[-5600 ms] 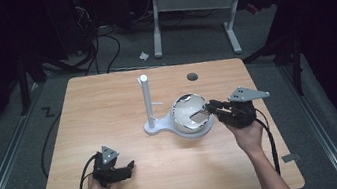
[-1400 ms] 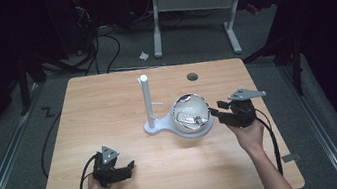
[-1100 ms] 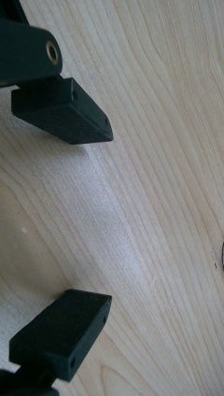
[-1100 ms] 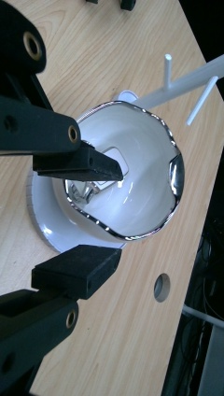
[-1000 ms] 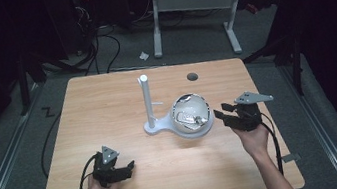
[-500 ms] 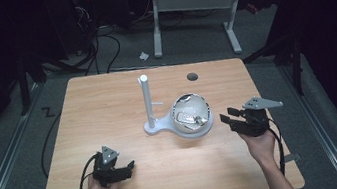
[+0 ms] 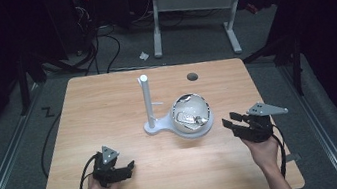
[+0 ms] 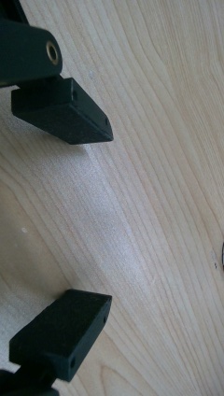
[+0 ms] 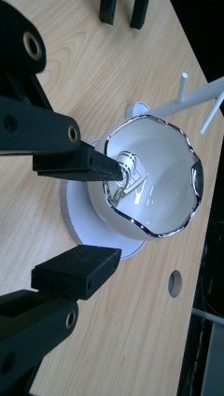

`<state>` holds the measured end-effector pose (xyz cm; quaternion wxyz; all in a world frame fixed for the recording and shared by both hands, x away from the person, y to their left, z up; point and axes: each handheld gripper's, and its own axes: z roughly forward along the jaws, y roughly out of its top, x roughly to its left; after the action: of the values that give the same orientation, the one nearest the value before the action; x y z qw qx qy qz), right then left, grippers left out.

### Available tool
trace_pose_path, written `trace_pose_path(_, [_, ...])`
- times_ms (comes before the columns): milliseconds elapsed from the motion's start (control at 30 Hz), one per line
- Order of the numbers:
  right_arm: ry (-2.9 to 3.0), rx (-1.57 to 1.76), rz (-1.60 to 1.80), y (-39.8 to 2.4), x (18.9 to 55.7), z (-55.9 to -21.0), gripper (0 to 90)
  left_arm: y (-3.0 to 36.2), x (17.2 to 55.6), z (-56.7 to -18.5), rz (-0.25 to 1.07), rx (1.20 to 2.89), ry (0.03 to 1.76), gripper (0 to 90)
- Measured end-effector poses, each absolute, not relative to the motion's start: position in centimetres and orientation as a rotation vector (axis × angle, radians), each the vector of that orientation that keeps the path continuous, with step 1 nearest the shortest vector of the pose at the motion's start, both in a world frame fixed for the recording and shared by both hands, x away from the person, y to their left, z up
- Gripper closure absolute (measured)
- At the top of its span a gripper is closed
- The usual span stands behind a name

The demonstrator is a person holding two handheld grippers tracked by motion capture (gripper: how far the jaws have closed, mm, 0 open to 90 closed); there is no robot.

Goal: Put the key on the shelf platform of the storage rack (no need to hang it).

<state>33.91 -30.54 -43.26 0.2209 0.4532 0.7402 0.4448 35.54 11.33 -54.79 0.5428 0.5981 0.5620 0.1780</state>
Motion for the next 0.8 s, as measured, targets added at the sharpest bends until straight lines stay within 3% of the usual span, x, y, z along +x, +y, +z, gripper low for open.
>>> trace_pose_path(800, [2.062, 1.261, 1.259, -30.4, 31.8, -44.9, 56.3, 11.3, 35.5, -54.8, 0.423, 1.42, 1.334, 18.3])
